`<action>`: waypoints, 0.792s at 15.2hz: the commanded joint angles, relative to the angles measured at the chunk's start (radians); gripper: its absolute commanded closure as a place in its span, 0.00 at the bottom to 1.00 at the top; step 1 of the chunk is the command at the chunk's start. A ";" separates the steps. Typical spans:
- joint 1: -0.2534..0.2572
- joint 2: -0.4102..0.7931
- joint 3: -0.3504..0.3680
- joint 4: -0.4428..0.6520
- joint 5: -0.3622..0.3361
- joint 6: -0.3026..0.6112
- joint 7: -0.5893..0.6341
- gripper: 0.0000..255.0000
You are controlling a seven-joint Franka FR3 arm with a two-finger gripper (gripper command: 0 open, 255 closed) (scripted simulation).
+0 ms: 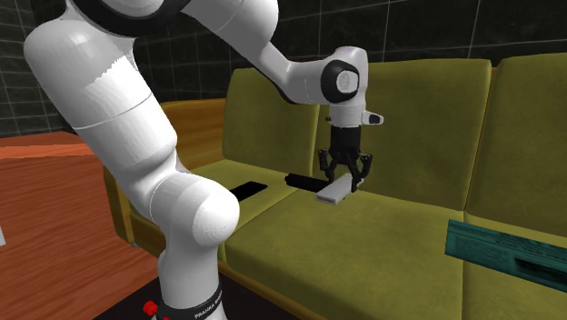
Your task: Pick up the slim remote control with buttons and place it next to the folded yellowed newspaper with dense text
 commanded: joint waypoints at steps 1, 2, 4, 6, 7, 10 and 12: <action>-0.016 0.029 -0.039 0.025 -0.009 0.009 -0.052 1.00; -0.024 0.044 -0.059 0.041 -0.012 0.011 -0.079 1.00; -0.037 0.078 -0.098 0.075 -0.014 0.015 -0.133 1.00; -0.049 0.117 -0.138 0.114 -0.010 0.019 -0.189 1.00; -0.054 0.138 -0.157 0.135 -0.006 0.021 -0.218 1.00; -0.068 0.208 -0.215 0.204 0.017 0.025 -0.307 1.00; -0.077 0.261 -0.252 0.255 0.041 0.026 -0.369 1.00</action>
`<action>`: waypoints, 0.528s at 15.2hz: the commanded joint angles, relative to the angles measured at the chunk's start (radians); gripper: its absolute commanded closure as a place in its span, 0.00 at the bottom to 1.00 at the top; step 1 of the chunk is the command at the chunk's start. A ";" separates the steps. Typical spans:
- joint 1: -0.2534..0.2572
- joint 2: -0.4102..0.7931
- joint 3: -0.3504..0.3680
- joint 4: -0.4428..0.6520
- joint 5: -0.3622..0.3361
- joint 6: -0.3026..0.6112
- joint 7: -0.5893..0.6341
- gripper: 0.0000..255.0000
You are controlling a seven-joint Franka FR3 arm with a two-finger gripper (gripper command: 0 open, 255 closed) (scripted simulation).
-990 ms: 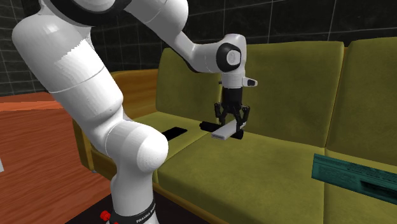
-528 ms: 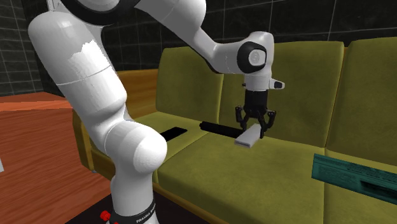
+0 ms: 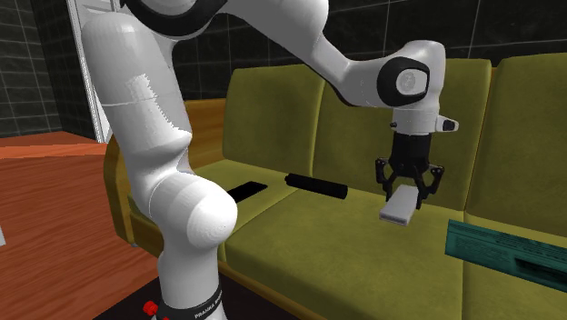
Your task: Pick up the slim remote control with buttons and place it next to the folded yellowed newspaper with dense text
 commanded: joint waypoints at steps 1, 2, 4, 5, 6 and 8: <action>-0.012 0.055 -0.040 0.051 0.026 0.004 -0.071 1.00; -0.018 0.085 -0.057 0.080 0.043 0.003 -0.104 1.00; -0.031 0.144 -0.087 0.135 0.080 -0.001 -0.167 1.00; -0.032 0.150 -0.087 0.127 0.083 0.012 -0.170 1.00; -0.033 0.156 -0.088 0.119 0.087 0.025 -0.172 1.00; -0.034 0.169 -0.089 0.103 0.095 0.052 -0.178 1.00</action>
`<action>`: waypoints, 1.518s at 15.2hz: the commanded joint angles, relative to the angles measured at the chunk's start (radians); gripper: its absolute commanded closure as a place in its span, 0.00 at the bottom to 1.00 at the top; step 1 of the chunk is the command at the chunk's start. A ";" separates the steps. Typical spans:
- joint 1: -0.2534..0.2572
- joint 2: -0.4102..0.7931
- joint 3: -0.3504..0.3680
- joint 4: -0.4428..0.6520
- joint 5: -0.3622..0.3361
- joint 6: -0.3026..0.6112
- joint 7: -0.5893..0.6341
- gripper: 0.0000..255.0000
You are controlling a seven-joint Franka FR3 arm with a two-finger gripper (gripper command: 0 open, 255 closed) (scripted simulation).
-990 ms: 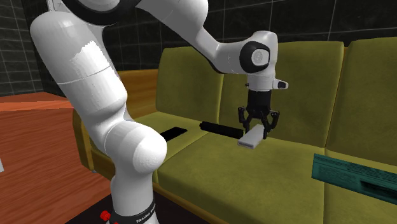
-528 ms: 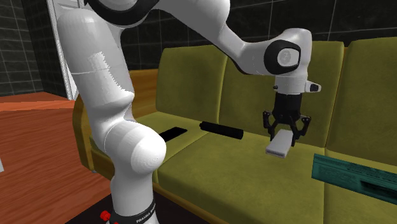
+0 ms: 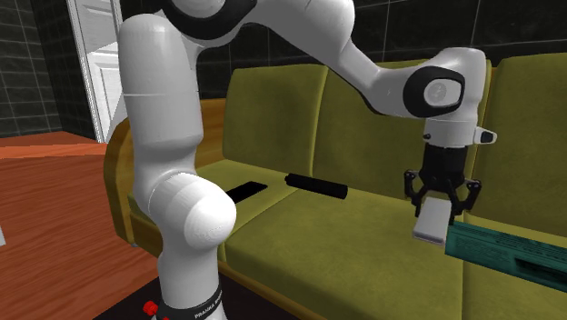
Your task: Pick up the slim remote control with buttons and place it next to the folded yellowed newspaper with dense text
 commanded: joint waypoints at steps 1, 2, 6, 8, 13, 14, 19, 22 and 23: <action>-0.001 0.011 -0.002 -0.017 0.007 0.026 -0.006 1.00; -0.002 0.018 -0.003 -0.024 0.011 0.040 -0.009 1.00; -0.004 0.049 -0.005 -0.052 0.033 0.093 -0.024 1.00; -0.005 0.066 -0.005 -0.064 0.046 0.119 -0.033 1.00; -0.009 0.110 -0.003 -0.090 0.080 0.180 -0.056 1.00; -0.009 0.110 -0.003 -0.090 0.080 0.180 -0.056 1.00; -0.009 0.110 -0.004 -0.090 0.080 0.180 -0.056 1.00; -0.010 0.113 -0.004 -0.089 0.082 0.181 -0.059 0.00; -0.010 0.113 -0.004 -0.089 0.082 0.181 -0.059 0.00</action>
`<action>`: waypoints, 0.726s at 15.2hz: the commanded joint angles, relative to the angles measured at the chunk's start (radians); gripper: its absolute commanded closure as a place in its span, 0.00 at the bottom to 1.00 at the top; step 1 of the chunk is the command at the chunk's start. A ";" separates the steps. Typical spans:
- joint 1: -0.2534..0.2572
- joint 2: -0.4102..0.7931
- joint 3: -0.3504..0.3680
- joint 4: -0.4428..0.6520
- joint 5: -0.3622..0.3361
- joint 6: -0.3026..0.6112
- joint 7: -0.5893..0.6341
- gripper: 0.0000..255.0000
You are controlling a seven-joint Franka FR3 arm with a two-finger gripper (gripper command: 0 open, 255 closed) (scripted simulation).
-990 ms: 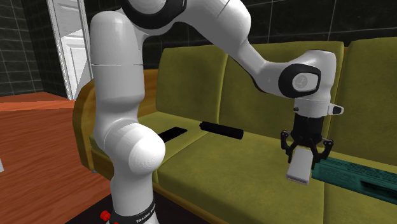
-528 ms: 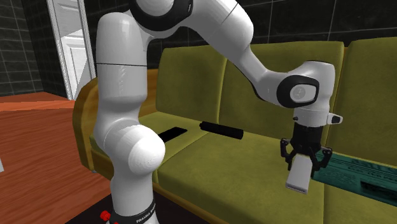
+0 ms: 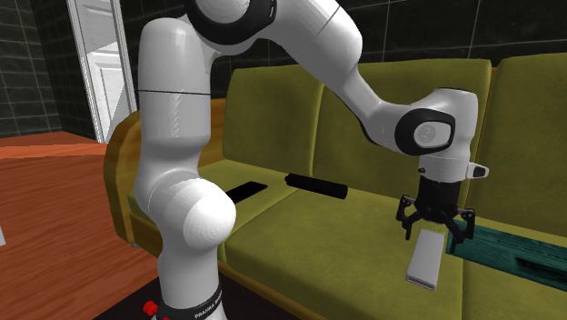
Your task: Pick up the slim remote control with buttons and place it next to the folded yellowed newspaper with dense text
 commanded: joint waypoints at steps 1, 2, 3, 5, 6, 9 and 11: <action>0.000 0.001 0.000 0.000 0.000 0.001 0.000 0.00; 0.000 0.001 0.000 0.000 0.001 0.000 0.000 0.00; 0.001 -0.002 0.000 -0.001 -0.002 -0.001 0.002 0.00; 0.008 -0.048 -0.002 0.028 -0.038 -0.066 0.028 0.00; 0.010 -0.069 -0.002 0.044 -0.053 -0.099 0.039 0.00; 0.011 -0.085 0.000 0.057 -0.064 -0.125 0.047 0.00; 0.011 -0.084 0.000 0.057 -0.064 -0.125 0.047 0.00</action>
